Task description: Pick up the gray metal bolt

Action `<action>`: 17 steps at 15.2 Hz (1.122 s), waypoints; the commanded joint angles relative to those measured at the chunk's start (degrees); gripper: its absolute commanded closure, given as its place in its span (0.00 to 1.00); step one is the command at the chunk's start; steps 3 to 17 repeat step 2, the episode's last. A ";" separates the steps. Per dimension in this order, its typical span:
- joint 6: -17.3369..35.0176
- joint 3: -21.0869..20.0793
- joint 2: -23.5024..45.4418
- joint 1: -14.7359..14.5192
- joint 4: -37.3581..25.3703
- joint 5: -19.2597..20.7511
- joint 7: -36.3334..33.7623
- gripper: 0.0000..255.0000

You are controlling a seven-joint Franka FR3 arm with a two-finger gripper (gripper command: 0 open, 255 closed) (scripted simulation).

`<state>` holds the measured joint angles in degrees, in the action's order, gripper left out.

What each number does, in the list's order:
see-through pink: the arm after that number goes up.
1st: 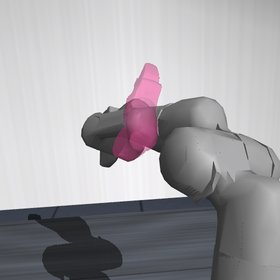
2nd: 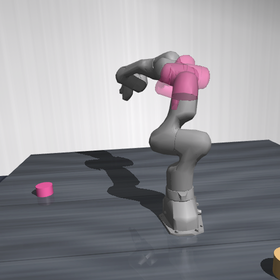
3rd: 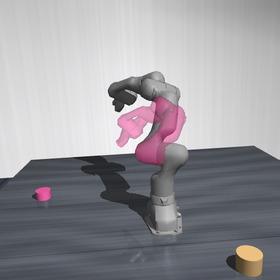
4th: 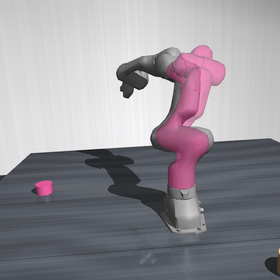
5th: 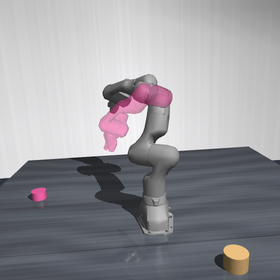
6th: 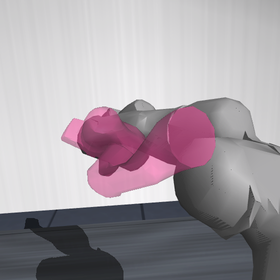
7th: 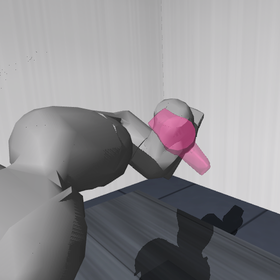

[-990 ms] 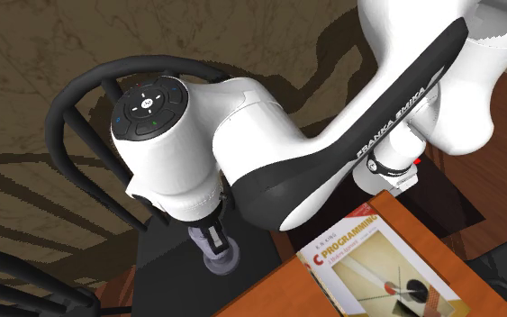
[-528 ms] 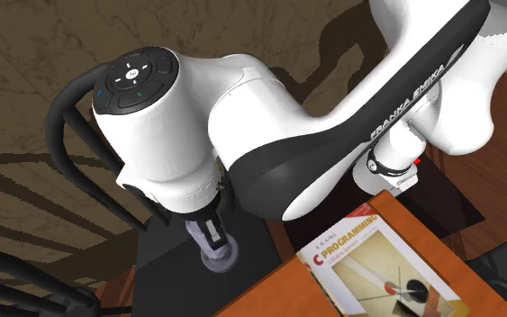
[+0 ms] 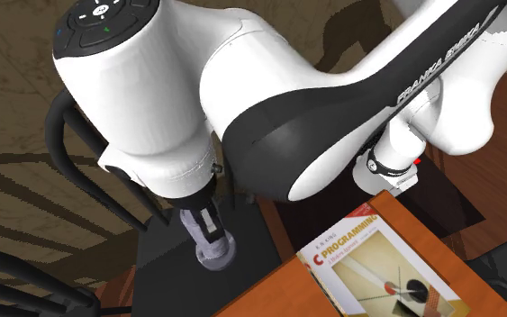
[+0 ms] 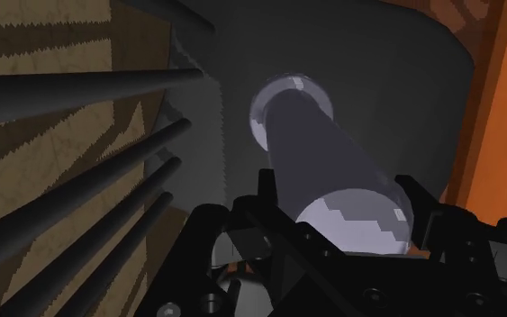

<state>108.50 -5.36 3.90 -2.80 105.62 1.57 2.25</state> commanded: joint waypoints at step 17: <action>-0.92 -0.02 -0.25 -0.02 -0.74 -0.03 0.00 1.00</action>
